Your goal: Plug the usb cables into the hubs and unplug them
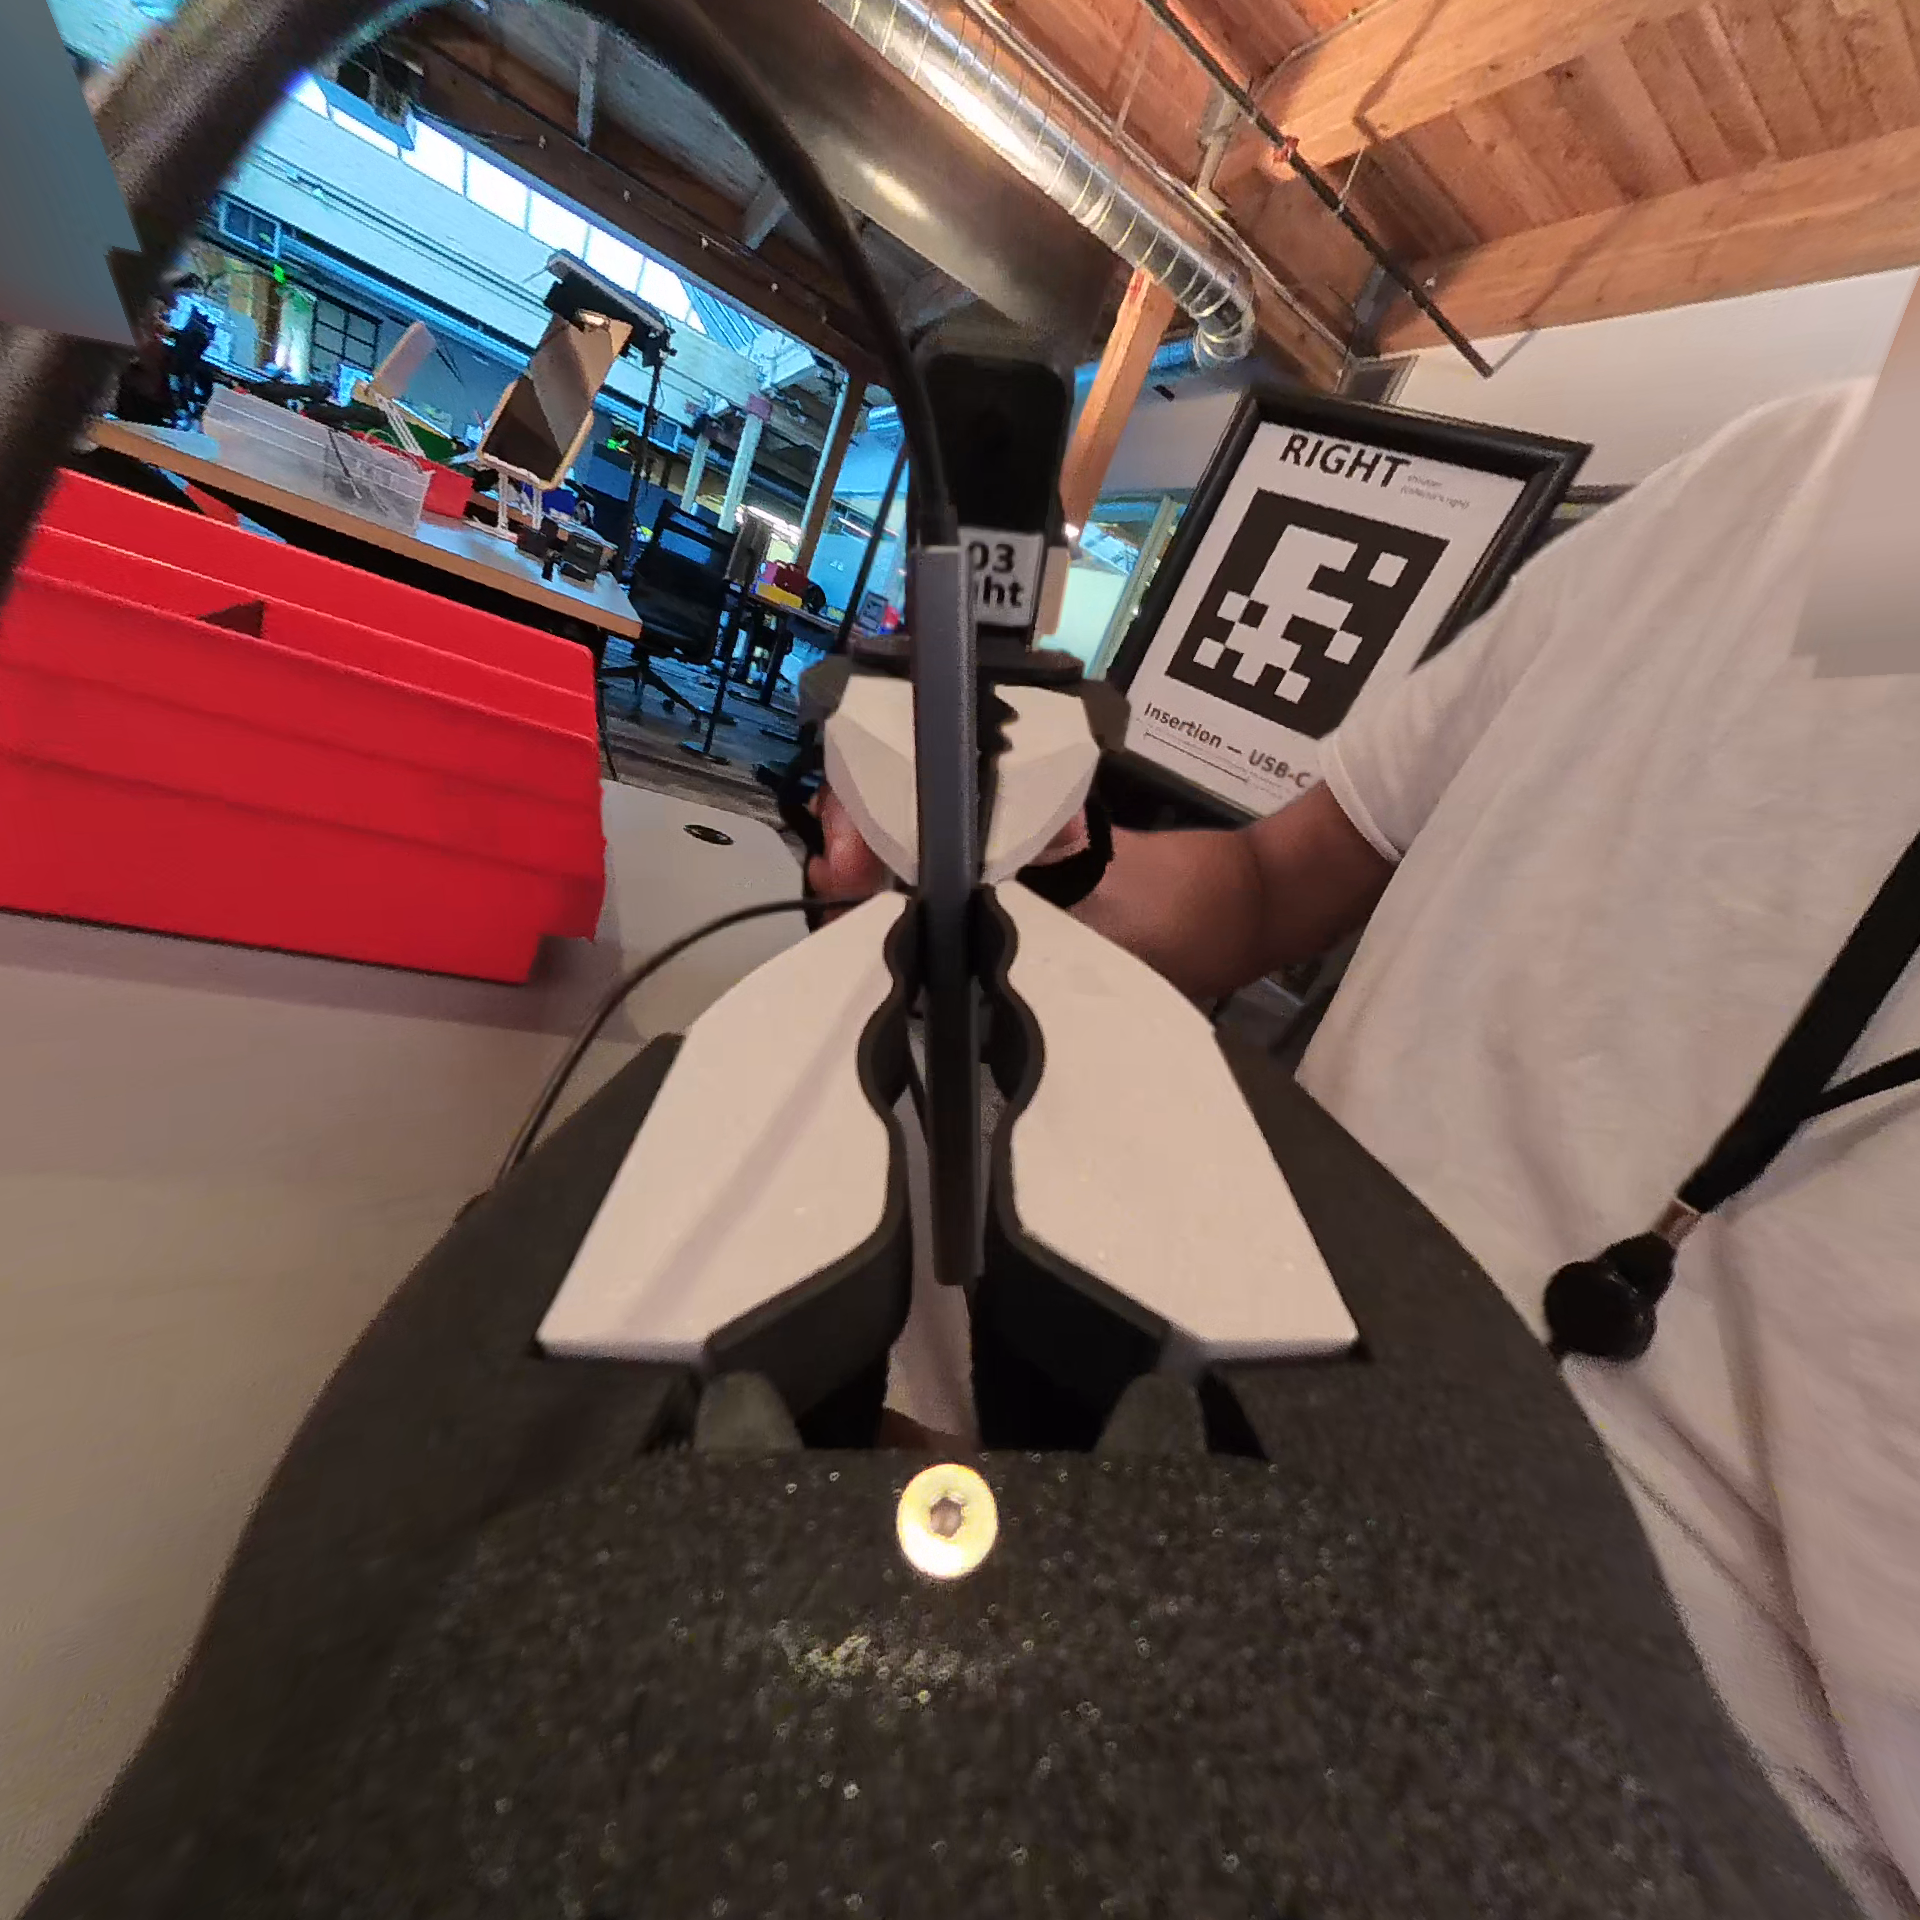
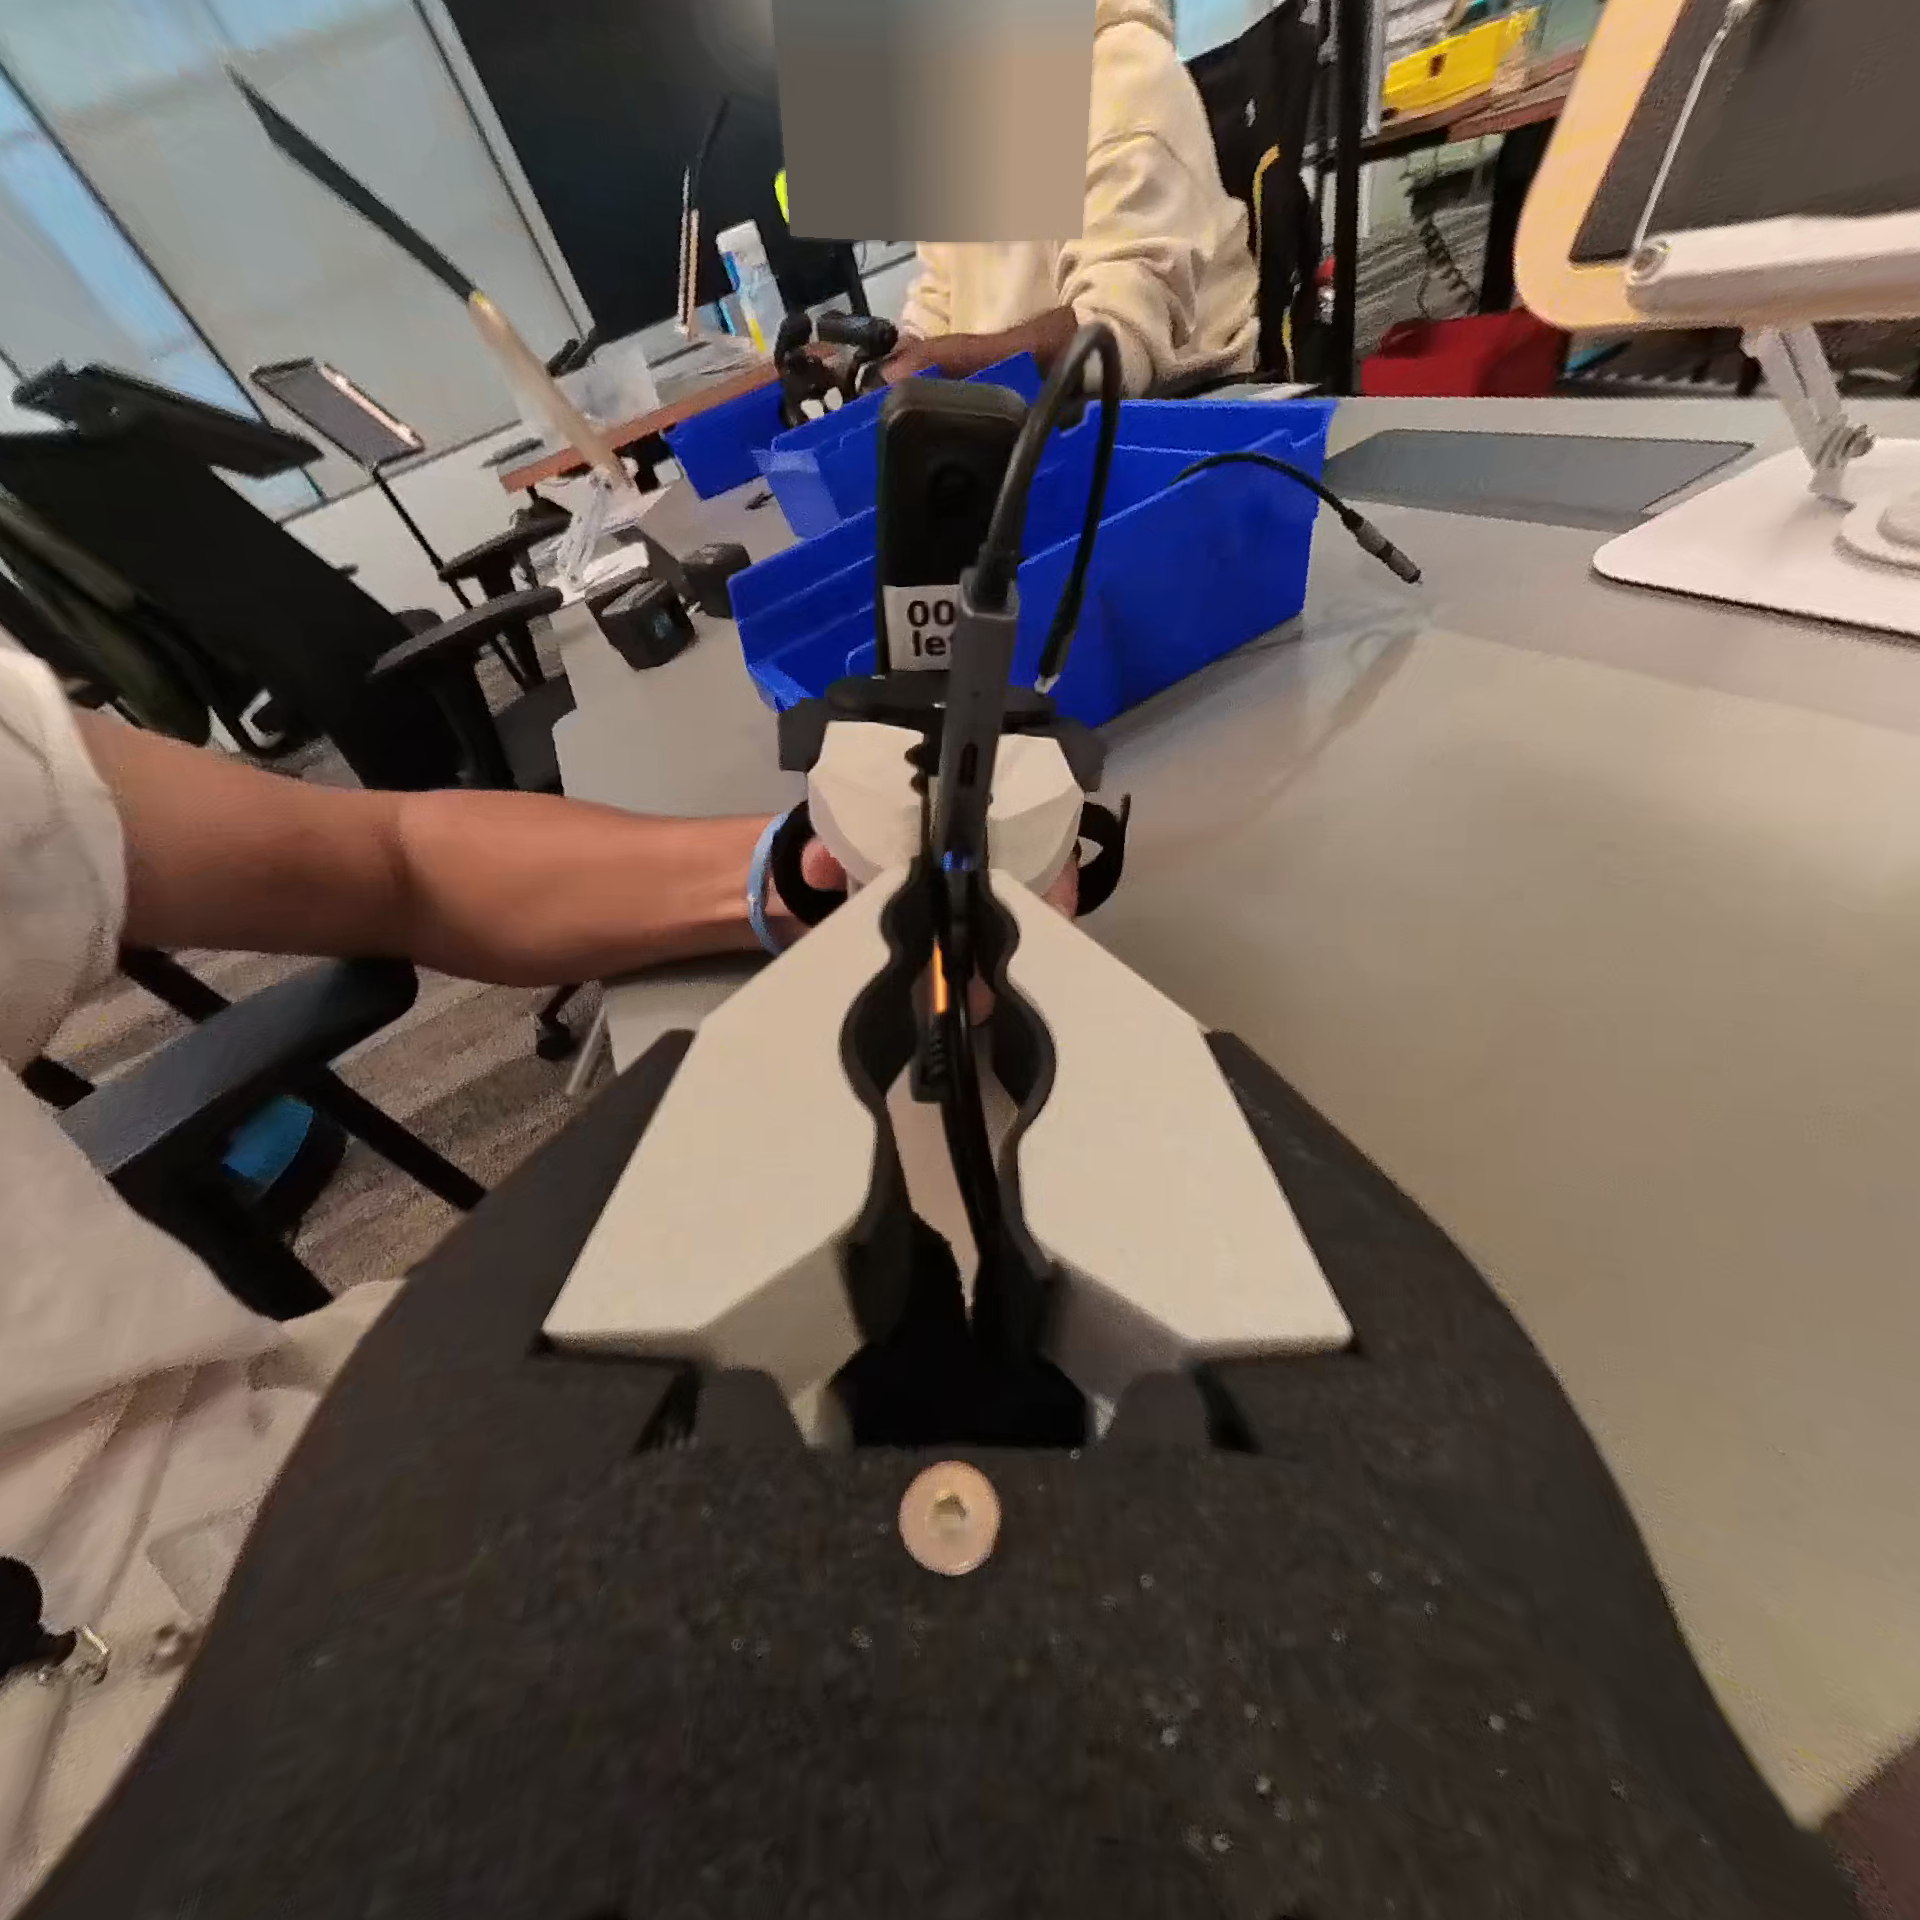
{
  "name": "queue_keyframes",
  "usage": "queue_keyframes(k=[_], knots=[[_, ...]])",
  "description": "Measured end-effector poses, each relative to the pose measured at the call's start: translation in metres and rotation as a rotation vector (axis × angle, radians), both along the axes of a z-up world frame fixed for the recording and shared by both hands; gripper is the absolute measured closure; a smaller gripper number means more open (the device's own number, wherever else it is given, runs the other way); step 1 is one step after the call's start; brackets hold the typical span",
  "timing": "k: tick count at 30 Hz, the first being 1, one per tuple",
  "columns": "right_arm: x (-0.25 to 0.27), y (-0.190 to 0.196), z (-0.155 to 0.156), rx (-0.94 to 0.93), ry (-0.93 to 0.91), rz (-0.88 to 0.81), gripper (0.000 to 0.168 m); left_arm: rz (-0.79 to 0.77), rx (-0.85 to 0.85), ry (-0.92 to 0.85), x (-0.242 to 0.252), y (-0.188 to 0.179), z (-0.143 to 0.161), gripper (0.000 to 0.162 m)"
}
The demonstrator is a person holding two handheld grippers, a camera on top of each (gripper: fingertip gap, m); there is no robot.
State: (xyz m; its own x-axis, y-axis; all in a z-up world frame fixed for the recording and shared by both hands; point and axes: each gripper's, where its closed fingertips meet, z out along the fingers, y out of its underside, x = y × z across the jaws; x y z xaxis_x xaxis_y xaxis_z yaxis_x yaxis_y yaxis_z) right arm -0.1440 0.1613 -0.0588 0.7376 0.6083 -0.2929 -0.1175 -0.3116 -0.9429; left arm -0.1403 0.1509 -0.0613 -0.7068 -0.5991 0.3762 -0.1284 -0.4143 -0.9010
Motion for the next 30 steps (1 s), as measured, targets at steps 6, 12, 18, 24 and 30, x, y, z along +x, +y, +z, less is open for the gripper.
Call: queue_keyframes(k=[6, 12, 18, 24, 30], knots=[[0.005, -0.006, -0.009, -0.041, -0.073, 0.032, 0.164, 0.062, 0.115, 0.027, 0.007, -0.005, -0.01, 0.152], [0.0, -0.014, -0.009, -0.004, -0.103, 0.128, 0.164, 0.023, 0.178, 0.02, 0.005, -0.017, -0.013, 0.152], [0.005, -0.013, -0.012, 0.052, -0.032, 0.123, 0.164, 0.018, 0.129, 0.023, 0.004, -0.011, -0.01, 0.152], [0.006, -0.014, -0.014, 0.065, -0.002, 0.084, 0.165, 0.014, 0.139, 0.027, 0.004, -0.011, -0.011, 0.152], [0.004, -0.025, -0.019, 0.07, -0.037, 0.122, 0.165, -0.006, 0.217, 0.015, 0.0, -0.021, -0.015, 0.152]])
